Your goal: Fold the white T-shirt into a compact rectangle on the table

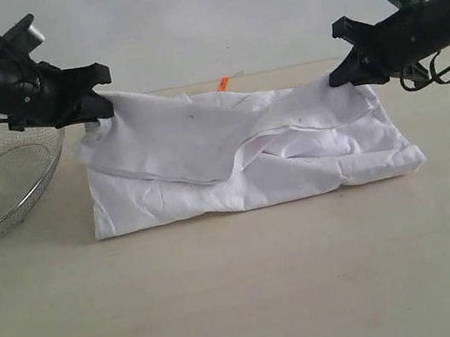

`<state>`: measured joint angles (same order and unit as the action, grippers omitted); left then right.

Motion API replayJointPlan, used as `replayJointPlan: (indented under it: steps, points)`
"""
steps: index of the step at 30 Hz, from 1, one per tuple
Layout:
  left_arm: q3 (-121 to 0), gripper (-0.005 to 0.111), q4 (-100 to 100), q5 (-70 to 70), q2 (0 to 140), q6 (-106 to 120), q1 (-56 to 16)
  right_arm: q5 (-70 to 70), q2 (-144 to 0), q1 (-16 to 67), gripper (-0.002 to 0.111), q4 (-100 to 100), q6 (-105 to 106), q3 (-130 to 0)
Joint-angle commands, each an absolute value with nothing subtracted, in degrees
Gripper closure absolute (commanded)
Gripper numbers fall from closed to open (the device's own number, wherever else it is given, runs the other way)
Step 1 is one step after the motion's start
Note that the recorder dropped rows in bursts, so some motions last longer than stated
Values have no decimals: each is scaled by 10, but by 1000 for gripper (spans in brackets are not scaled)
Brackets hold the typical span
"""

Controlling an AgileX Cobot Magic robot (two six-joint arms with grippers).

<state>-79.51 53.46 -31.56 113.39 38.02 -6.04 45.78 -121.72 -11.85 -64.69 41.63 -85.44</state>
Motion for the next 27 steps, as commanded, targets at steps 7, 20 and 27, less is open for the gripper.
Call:
replayJointPlan:
  steps: [7, 20, 27]
  points:
    - [-856, 102, 534, -315, 1190, 382, -57, 423, -1219, -122, 108, -647, 415, -900]
    - [-861, 97, 528, -298, 1204, 382, -57, 395, -1259, -121, 108, -647, 420, -900]
    - [-861, 44, 529, -318, 1204, 382, -57, 395, -1259, -121, 87, -647, 436, -900]
